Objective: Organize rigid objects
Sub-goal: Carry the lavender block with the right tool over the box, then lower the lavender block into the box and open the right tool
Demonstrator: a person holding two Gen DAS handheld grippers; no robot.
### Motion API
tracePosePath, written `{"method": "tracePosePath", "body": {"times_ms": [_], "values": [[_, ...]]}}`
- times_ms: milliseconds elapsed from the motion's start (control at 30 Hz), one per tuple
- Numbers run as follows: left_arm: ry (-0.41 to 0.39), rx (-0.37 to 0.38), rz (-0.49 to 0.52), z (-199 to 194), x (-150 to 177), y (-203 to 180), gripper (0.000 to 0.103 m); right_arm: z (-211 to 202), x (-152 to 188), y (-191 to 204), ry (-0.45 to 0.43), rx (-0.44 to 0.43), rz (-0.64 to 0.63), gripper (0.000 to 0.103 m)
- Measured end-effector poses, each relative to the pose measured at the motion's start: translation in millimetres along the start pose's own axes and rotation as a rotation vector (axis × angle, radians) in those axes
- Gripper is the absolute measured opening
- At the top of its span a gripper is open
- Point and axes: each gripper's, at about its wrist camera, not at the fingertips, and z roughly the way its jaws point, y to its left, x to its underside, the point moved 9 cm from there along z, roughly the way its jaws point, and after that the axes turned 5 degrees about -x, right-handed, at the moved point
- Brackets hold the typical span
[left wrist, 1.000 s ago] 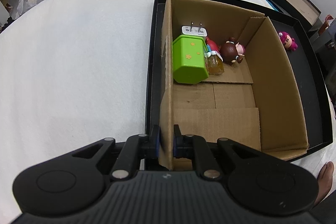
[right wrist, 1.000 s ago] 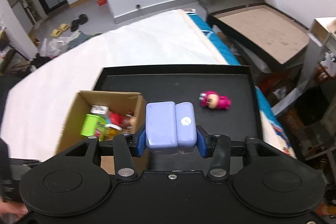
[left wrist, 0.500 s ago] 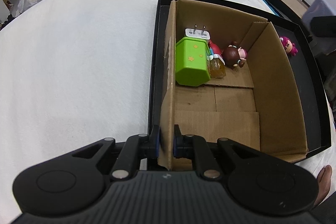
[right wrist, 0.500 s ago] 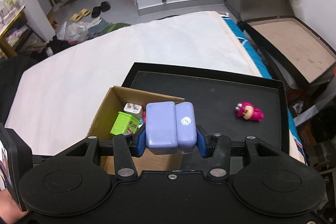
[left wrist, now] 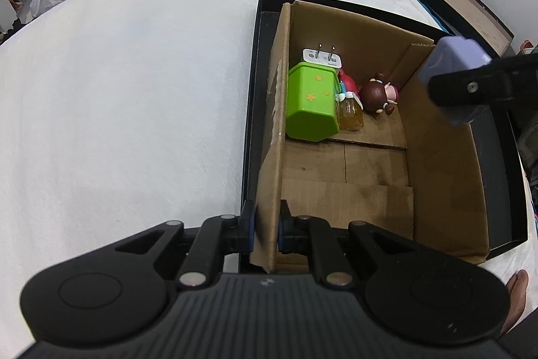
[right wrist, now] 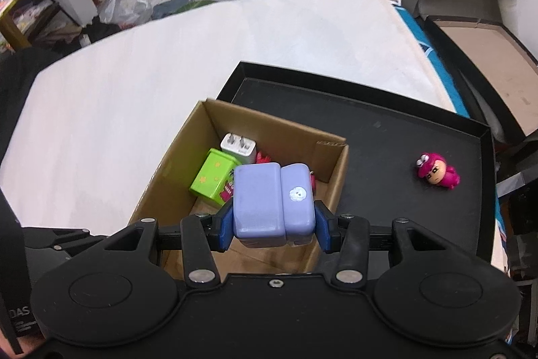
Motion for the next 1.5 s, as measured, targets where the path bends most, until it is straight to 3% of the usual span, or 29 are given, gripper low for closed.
{"method": "tracePosePath", "body": {"times_ms": [267, 933, 1233, 1500], "values": [[0.001, -0.002, 0.000, 0, 1, 0, 0.011, 24, 3, 11, 0.047, -0.030, -0.031, 0.046], [0.002, -0.005, 0.000, 0, 1, -2, 0.013, 64, 18, 9, 0.183, 0.103, -0.124, 0.046], [0.006, -0.008, 0.000, 1, 0, -1, 0.013, 56, 13, 7, 0.168, 0.156, -0.153, 0.045], [0.008, -0.005, -0.009, 1, -1, 0, 0.013, 30, 5, 8, 0.117, 0.119, -0.142, 0.046]]}}
